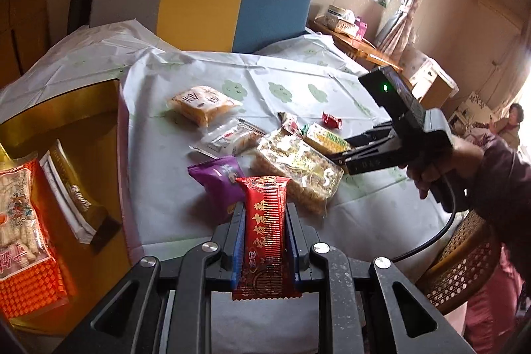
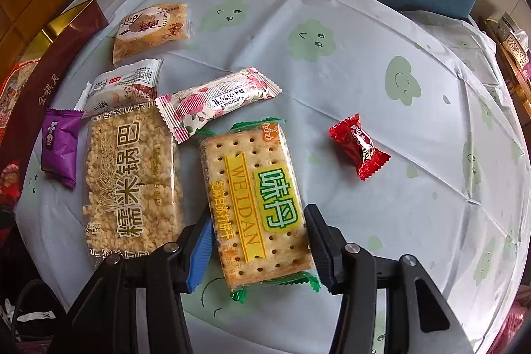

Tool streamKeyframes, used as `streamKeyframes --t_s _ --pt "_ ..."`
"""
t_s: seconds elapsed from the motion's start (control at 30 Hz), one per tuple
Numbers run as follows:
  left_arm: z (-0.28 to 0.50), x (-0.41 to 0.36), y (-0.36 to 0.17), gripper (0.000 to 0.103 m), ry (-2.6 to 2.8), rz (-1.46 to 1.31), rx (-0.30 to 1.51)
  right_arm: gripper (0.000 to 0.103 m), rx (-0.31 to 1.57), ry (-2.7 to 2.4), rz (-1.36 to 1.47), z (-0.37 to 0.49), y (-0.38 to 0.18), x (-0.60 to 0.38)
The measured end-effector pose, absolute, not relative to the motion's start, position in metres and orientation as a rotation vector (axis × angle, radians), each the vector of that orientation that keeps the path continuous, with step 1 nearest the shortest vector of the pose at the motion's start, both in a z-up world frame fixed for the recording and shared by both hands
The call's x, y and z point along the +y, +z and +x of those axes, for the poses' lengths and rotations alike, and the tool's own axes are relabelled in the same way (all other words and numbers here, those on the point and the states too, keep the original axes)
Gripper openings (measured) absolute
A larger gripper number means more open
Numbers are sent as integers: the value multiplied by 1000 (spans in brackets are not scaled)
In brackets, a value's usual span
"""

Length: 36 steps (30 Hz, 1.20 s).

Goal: Organize snacks
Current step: 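Drop the candy bar into the tin with the left tool while the right grasps the cracker pack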

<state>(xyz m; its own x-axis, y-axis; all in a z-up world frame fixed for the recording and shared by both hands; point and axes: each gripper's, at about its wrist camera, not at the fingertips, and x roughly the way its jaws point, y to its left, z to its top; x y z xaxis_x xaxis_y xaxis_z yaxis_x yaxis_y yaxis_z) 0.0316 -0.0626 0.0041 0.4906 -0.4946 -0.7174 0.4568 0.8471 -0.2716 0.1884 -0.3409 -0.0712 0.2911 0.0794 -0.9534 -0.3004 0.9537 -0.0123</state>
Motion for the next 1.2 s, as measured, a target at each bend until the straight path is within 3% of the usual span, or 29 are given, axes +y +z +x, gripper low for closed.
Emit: streamKeyframes --t_s 0.4,0.63,0.77,0.87,0.9,1.2 --pt "82 36 25 23 -265 -236 872 52 1236 238 -265 166 -64 -306" --pt "139 46 19 23 -168 -235 879 52 1245 236 -255 168 -65 -306" --pt "159 44 11 35 -95 -203 890 52 1246 236 -258 169 -65 -305" --pt "152 46 4 54 -70 -199 899 52 1245 238 -261 171 -67 -305" --pt "146 47 2 57 -62 -195 904 52 1243 238 -264 170 -67 -305" --pt "86 42 -3 57 -27 -101 902 49 1236 250 -287 169 -68 -299"
